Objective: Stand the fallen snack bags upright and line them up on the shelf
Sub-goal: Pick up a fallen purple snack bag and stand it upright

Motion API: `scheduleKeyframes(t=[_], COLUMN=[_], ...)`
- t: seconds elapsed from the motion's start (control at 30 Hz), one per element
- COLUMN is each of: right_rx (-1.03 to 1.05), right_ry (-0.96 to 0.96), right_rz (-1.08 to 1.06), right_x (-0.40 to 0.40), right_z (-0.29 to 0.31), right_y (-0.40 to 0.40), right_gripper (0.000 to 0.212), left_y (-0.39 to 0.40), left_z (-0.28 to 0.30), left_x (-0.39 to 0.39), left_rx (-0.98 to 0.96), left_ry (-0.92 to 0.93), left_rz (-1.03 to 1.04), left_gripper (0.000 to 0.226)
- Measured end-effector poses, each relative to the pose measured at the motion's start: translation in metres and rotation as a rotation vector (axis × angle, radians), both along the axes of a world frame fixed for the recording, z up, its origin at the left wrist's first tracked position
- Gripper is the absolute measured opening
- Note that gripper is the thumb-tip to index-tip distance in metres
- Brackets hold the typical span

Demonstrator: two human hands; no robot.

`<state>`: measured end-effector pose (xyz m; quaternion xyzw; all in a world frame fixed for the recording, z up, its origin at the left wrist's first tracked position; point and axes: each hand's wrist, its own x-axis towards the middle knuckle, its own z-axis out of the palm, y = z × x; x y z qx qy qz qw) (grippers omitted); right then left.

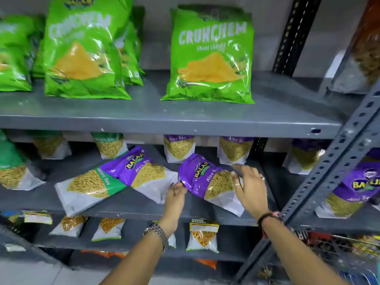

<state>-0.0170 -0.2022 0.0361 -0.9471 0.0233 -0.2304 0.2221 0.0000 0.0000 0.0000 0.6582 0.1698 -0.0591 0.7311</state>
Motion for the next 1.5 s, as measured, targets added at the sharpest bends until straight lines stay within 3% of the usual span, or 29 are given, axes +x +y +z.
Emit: scheduleKeyframes(t=[0.13,0.2,0.4,0.5,0.6,0.67,0.83,0.9,0.97,1.23,1.5], right_rx=[0.100,0.119,0.321,0.423,0.453,0.591,0.863,0.955,1.025,1.211,1.315], right_ry=[0.351,0.485,0.761,0.747,0.716,0.717,0.543,0.494,0.457,0.181,0.117], right_rz=[-0.083,-0.095,-0.093,-0.160,-0.236,-0.281,-0.372,-0.389,-0.391,-0.375,-0.428], right_x=[0.052,0.078,0.128,0.131,0.118,0.102,0.042,0.014,-0.014,-0.108,-0.135], right_z=[-0.023,-0.031,-0.048,-0.055,-0.057,-0.067,-0.110,-0.109,-0.098,-0.069,-0.063], right_y=[-0.009,-0.013,-0.029,-0.037,-0.039,-0.043,-0.046,-0.037,-0.028,-0.018,-0.029], right_gripper=[0.044,0.050,0.036,0.021,0.030,0.041,0.015,0.027,0.036,0.023,0.018], left_y=[-0.012,-0.021,-0.043,-0.050,-0.050,-0.047,-0.032,-0.026,-0.021,-0.027,-0.040], left_z=[-0.036,-0.051,-0.074,-0.080,-0.076,-0.075,-0.074,-0.072,-0.070,-0.031,-0.027], left_x=[0.025,0.033,0.046,0.050,0.047,0.043,0.023,0.013,0.004,-0.023,-0.039], left_rx=[-0.110,-0.162,-0.267,-0.293,-0.277,-0.272,-0.181,-0.104,-0.025,-0.044,-0.045], left_ry=[0.304,0.417,0.519,0.479,0.417,0.393,0.332,0.276,0.193,-0.054,-0.125], left_rz=[-0.095,-0.166,-0.212,-0.167,-0.156,-0.168,-0.132,-0.131,-0.158,-0.363,-0.464], left_gripper=[0.008,0.030,0.024,0.021,0.022,0.022,0.021,0.015,0.019,0.026,0.022])
